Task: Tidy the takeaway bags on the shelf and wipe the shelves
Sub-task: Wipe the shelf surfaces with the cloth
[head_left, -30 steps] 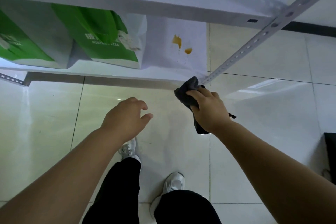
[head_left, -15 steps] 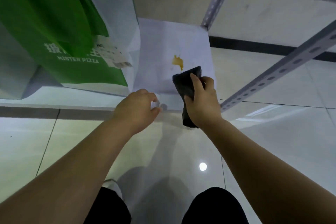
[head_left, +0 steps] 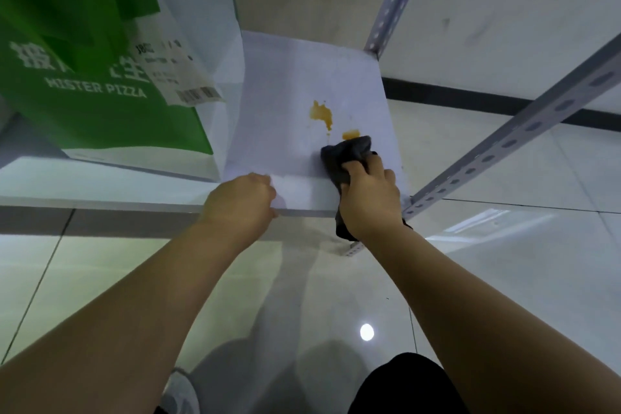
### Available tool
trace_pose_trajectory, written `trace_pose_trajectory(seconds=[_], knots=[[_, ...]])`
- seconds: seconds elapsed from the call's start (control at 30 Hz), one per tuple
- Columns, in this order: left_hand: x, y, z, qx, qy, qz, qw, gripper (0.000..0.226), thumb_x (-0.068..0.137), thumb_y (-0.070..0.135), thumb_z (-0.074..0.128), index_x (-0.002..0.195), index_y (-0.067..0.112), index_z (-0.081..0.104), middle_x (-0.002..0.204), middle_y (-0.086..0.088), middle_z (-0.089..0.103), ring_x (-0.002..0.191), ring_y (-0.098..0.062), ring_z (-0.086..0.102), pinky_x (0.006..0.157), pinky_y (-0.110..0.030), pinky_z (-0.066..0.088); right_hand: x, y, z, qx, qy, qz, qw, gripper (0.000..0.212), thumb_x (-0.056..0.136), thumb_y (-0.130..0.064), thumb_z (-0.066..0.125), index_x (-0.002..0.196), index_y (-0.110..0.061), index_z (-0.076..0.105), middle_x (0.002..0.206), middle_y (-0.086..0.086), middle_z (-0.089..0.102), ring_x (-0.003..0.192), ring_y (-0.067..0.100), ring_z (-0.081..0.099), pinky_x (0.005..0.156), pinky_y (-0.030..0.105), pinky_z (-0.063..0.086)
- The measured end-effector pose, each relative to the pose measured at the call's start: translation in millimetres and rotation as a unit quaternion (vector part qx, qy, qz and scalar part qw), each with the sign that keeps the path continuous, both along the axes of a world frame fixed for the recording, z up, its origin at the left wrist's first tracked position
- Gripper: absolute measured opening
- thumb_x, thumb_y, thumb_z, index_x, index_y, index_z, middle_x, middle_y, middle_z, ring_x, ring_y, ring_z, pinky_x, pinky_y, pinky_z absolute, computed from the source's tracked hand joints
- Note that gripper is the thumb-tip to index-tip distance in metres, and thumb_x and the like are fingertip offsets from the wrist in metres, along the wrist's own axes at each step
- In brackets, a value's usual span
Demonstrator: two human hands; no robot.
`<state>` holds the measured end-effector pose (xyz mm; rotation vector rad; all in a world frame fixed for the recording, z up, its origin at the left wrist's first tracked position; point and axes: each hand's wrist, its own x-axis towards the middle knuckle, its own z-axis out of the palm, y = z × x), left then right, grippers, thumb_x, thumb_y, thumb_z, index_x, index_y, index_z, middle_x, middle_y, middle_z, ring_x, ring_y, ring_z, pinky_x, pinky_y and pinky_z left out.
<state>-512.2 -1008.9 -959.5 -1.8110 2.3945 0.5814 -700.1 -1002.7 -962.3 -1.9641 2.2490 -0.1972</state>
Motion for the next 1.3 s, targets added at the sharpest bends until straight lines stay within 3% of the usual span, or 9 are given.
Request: trace_pose_trajectory(seconds=[0.13,0.3,0.43,0.6,0.73,0.83,0.93,1.13,1.3], knots=[[-1,-1,0,-0.04,-0.005,0.014,0.999,0.016,0.086,0.027,0.061,0.083,0.012,0.059,0.091,-0.006,0.058,0.091,-0.029,0.059,0.064,-0.028,0.034,2,-21,-3,-0.001,-0.023,-0.124,0.992,0.047,0.085,-0.008,0.049,0.129,-0.014,0.034,0.13,0.015,0.034,0.108,0.036,0.038,0.089,0.044,0.037],[1,-8,0,-0.043,0.002,0.011,0.999,0.022,0.083,0.033,0.065,0.08,0.012,0.062,0.093,-0.005,0.064,0.086,-0.027,0.059,0.063,-0.026,0.034,3,-55,-10,-0.063,-0.094,-0.214,0.97,0.081,0.085,-0.018,0.058,0.145,-0.011,0.004,0.138,0.016,0.033,0.116,0.037,0.038,0.099,0.048,0.033],[2,-9,-1,-0.041,0.017,0.017,0.999,0.022,0.083,0.037,0.065,0.092,0.018,0.068,0.104,-0.003,0.065,0.093,-0.027,0.06,0.071,-0.028,0.041,-7,-85,-14,-0.049,-0.032,-0.142,0.988,0.071,0.092,-0.019,0.048,0.147,-0.006,0.005,0.143,0.021,0.027,0.119,0.04,0.035,0.102,0.048,0.029],[3,-8,-4,-0.051,0.031,0.027,0.998,0.02,0.083,0.038,0.065,0.08,0.018,0.063,0.097,-0.003,0.065,0.087,-0.025,0.06,0.067,-0.026,0.036,-15,-109,-15,-0.019,-0.019,-0.014,1.0,0.061,0.096,-0.028,0.038,0.148,-0.014,0.011,0.149,0.014,0.026,0.123,0.04,0.033,0.104,0.047,0.028],[3,-8,-4,-0.048,0.032,0.031,0.998,0.019,0.082,0.038,0.066,0.084,0.019,0.066,0.1,-0.003,0.066,0.089,-0.024,0.06,0.069,-0.027,0.039,-2,-89,-16,-0.029,-0.018,0.137,0.99,0.058,0.096,-0.031,0.042,0.148,-0.02,0.02,0.152,0.008,0.027,0.121,0.038,0.037,0.101,0.042,0.03],[4,-10,-3,-0.04,0.033,0.026,0.998,0.025,0.081,0.039,0.066,0.096,0.02,0.069,0.114,0.0,0.065,0.101,-0.023,0.059,0.083,-0.032,0.047,8,-61,-23,-0.053,-0.032,0.222,0.973,0.054,0.097,-0.03,0.042,0.147,-0.021,0.025,0.152,0.006,0.03,0.118,0.036,0.04,0.098,0.038,0.032],[6,-9,-3,-0.043,0.033,0.022,0.998,0.028,0.081,0.039,0.065,0.101,0.019,0.07,0.117,0.0,0.065,0.104,-0.022,0.058,0.087,-0.034,0.047,2,-68,-25,-0.067,-0.029,0.203,0.976,0.053,0.097,-0.03,0.041,0.147,-0.023,0.024,0.152,0.005,0.03,0.119,0.036,0.04,0.098,0.04,0.033],[5,-8,-5,-0.034,0.054,0.047,0.997,0.026,0.082,0.038,0.066,0.1,0.018,0.069,0.105,-0.001,0.067,0.095,-0.023,0.061,0.075,-0.027,0.043,-12,-151,-18,-0.004,-0.01,0.015,1.0,0.059,0.097,-0.026,0.036,0.149,-0.023,0.01,0.151,0.009,0.026,0.121,0.04,0.037,0.097,0.046,0.033],[4,-7,-3,-0.034,0.062,0.052,0.996,0.022,0.083,0.035,0.066,0.1,0.021,0.07,0.106,-0.002,0.068,0.094,-0.024,0.061,0.078,-0.031,0.047,29,-155,-14,0.007,-0.02,0.165,0.986,0.057,0.097,-0.028,0.039,0.149,-0.025,0.015,0.155,0.004,0.022,0.126,0.039,0.037,0.101,0.042,0.034]])
